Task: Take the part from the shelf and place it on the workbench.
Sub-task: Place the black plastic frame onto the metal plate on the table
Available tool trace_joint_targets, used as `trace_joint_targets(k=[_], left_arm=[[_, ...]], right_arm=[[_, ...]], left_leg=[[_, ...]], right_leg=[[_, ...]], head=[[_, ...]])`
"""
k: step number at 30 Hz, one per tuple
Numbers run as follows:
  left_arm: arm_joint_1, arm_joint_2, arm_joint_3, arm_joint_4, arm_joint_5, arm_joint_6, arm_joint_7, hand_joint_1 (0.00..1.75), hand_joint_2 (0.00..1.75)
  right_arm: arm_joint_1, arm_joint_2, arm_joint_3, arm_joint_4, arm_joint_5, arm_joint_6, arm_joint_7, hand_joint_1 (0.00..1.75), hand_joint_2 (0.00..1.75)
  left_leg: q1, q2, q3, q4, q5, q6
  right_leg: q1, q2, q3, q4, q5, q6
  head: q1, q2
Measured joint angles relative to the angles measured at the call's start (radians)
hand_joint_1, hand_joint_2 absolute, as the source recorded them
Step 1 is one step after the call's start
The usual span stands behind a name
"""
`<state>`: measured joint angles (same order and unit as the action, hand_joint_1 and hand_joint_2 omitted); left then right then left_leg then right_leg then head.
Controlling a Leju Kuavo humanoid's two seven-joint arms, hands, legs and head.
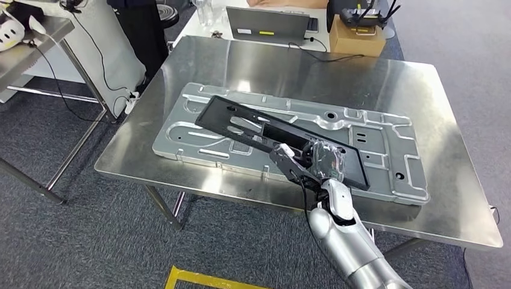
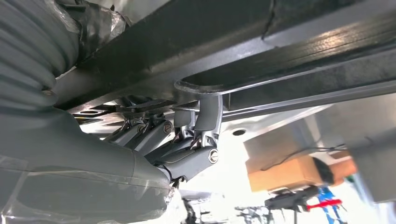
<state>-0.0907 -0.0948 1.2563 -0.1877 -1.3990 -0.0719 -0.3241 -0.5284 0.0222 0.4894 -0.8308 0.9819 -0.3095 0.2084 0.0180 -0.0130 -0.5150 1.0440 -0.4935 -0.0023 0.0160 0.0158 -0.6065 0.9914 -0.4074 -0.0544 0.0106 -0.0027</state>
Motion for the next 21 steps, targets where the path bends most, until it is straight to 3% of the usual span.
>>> trace_joint_targets(k=[2,4,5,6,8,9,10,13,16,19,20,21], left_arm=[[-0.002,0.003,0.0,0.0,0.0,0.0,0.0,0.0,0.0],[-0.002,0.008,0.0,0.0,0.0,0.0,0.0,0.0,0.0],[-0.001,0.01,0.001,0.0,0.0,0.0,0.0,0.0,0.0],[0.0,0.012,0.001,0.0,0.0,0.0,0.001,0.0,0.0],[0.001,0.013,0.002,0.0,0.0,-0.001,0.001,0.0,0.0],[0.0,0.013,0.003,0.0,0.0,-0.002,0.001,0.0,0.0],[-0.001,0.013,0.004,0.0,0.0,-0.002,0.002,0.0,0.0],[-0.002,0.014,0.006,0.0,-0.001,-0.003,0.003,0.0,0.0],[-0.004,0.013,0.007,0.0,-0.001,-0.005,0.003,0.0,0.0],[-0.01,0.013,0.008,0.0,-0.001,-0.006,0.003,0.0,0.0],[-0.01,0.013,0.008,0.0,-0.001,-0.006,0.003,0.0,0.0],[-0.011,0.013,0.008,0.0,-0.002,-0.006,0.003,0.0,0.0]], right_arm=[[-0.004,-0.002,-0.003,-0.001,0.006,0.023,0.005,1.75,1.75],[-0.01,-0.004,-0.004,-0.001,0.013,0.053,0.01,1.75,1.75],[-0.013,-0.005,-0.004,-0.001,0.017,0.07,0.014,1.75,1.75],[-0.019,-0.006,-0.004,0.0,0.021,0.09,0.019,1.75,1.75],[-0.035,-0.009,-0.004,0.003,0.025,0.123,0.029,1.75,1.75],[-0.044,-0.011,-0.004,0.005,0.025,0.135,0.033,1.75,1.75],[-0.052,-0.012,-0.004,0.007,0.026,0.143,0.035,1.75,1.75],[-0.074,-0.013,-0.004,0.016,0.03,0.172,0.037,1.75,1.75],[-0.105,-0.011,-0.004,0.035,0.038,0.229,0.036,1.75,1.75],[-0.131,-0.005,0.0,0.066,0.04,0.263,0.035,1.75,1.75],[-0.134,-0.003,0.002,0.074,0.04,0.267,0.035,1.75,1.75],[-0.134,-0.002,0.003,0.081,0.04,0.27,0.035,1.75,1.75]], left_leg=[[0.002,0.004,-0.038,0.08,-0.06,-0.003],[0.004,0.006,-0.108,0.192,-0.118,-0.009],[0.004,0.006,-0.131,0.22,-0.122,-0.012],[0.005,0.006,-0.139,0.214,-0.104,-0.016],[0.009,0.007,-0.108,0.107,-0.02,-0.027],[0.008,0.007,-0.091,0.049,0.008,-0.03],[0.007,0.008,-0.079,0.01,0.021,-0.026],[0.003,0.006,-0.078,-0.005,0.021,0.004],[0.008,0.006,-0.068,-0.01,0.023,0.02],[0.007,0.006,-0.054,-0.011,0.01,0.032],[0.007,0.005,-0.047,-0.011,0.003,0.032],[0.007,0.003,-0.038,-0.011,-0.004,0.032]], right_leg=[[-0.006,-0.003,0.015,-0.006,-0.002,0.0],[-0.006,-0.003,0.016,-0.003,-0.009,0.0],[-0.007,-0.002,0.017,0.0,-0.014,0.002],[-0.009,-0.001,0.019,0.004,-0.02,0.004],[-0.014,0.0,0.026,0.018,-0.036,0.014],[-0.015,0.001,0.027,0.027,-0.044,0.02],[-0.015,0.001,0.025,0.034,-0.05,0.026],[-0.01,0.003,0.014,0.047,-0.06,0.039],[-0.013,-0.001,-0.008,0.098,-0.089,0.053],[-0.02,-0.01,-0.117,0.281,-0.146,0.066],[-0.022,-0.011,-0.149,0.323,-0.147,0.067],[-0.023,-0.011,-0.166,0.33,-0.127,0.066]], head=[[0.0,0.0],[-0.001,0.0],[-0.001,0.0],[-0.001,0.0],[-0.001,0.0],[-0.001,0.0],[-0.001,0.0],[-0.002,0.0],[-0.002,0.0],[-0.002,0.0],[-0.002,0.0],[-0.002,0.0]])
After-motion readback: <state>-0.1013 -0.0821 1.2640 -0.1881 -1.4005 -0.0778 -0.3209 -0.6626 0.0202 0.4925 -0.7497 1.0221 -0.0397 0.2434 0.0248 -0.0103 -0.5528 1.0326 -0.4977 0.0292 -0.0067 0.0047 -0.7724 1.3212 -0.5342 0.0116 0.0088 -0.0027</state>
